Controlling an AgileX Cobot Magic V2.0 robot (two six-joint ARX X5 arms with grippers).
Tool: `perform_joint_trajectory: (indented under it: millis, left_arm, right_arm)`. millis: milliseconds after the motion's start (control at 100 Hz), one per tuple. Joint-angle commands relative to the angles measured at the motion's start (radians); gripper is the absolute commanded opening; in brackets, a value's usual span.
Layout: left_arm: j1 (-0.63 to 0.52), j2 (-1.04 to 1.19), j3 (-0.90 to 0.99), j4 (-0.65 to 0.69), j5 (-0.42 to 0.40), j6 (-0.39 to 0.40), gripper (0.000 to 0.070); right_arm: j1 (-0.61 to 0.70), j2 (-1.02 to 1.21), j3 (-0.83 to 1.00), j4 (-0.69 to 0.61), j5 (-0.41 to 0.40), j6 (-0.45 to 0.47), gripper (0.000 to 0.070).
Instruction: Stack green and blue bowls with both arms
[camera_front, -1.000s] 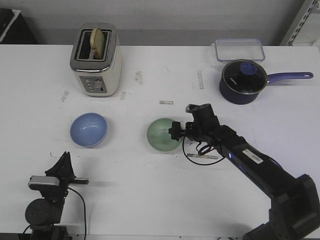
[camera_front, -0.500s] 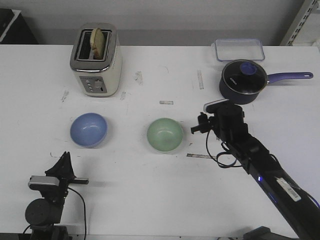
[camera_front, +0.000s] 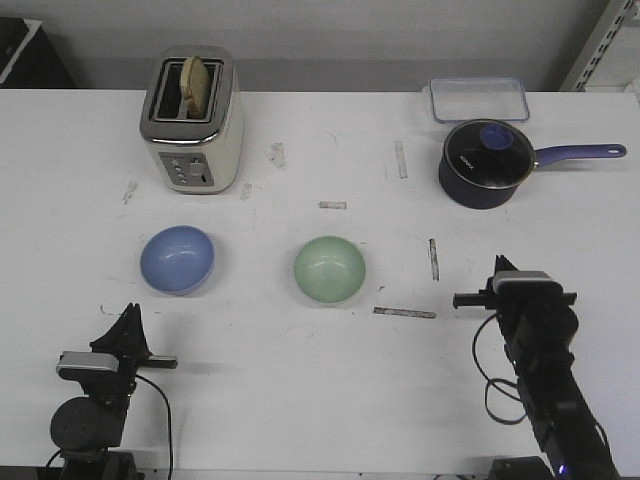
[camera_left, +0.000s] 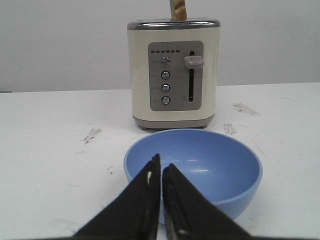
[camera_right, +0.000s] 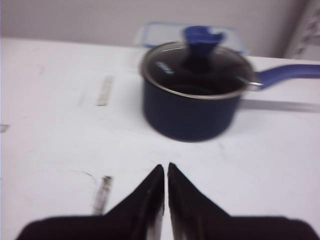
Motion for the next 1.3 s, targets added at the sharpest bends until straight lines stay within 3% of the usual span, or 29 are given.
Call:
perform_joint_trajectory:
  millis: [0,190,310,600,1050,1130,1290]
  left_arm:
    - [0.001,-0.002,-0.021,0.011,0.003,0.008,0.0002]
    - [0.001,-0.002,-0.021,0.011,0.003,0.008,0.0002]
    - [0.001,-0.002,-0.021,0.011,0.003,0.008,0.0002]
    - [0.001,-0.002,-0.021,0.011,0.003,0.008,0.0002]
    - [0.001,-0.002,-0.021,0.011,0.003,0.008,0.0002]
    - [0.002,-0.002,-0.021,0.015,-0.019,0.058,0.0002]
    - [0.002,0.0,0.003,0.034,-0.021,-0.037,0.0002]
  right_arm:
    - [-0.015,-0.072,-0.052,0.02,-0.002,0.011,0.0001]
    - [-0.045,-0.322,-0.177,-0.003,-0.001,0.011,0.0001]
    - [-0.045,-0.455,-0.179,-0.074,-0.003,0.011,0.0]
    - [-0.045,-0.672,-0.178,-0.046,0.002,0.01,0.0001]
    - [-0.045,-0.733,-0.178,-0.047,0.002,0.01,0.0001]
    - [-0.045,-0.733,-0.178,-0.047,0.002,0.01,0.0]
    - [-0.045,-0.733,-0.178,-0.047,0.002,0.01,0.0001]
